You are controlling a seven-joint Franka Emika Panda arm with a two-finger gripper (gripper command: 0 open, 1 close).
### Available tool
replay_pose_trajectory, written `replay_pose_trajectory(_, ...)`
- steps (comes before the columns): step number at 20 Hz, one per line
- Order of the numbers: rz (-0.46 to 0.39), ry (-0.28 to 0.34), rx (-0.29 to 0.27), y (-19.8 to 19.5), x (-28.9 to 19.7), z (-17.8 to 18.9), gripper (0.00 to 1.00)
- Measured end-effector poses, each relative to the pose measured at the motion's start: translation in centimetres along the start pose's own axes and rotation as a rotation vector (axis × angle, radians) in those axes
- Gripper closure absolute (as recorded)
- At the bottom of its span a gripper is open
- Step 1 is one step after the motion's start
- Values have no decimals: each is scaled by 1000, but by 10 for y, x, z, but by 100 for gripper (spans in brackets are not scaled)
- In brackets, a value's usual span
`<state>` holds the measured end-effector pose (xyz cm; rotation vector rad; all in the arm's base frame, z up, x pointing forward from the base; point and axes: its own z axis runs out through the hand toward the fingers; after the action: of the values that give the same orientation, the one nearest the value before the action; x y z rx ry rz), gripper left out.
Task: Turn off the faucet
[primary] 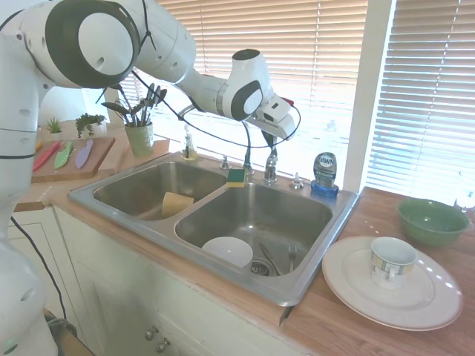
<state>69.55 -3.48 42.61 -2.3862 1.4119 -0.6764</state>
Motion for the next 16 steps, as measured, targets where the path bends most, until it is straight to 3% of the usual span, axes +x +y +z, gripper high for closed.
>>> replay_pose_trajectory(9,-25,9,26,-15,-10,-16,100)
replay_pose_trajectory(16,-6,52,50,-49,-1,-52,100)
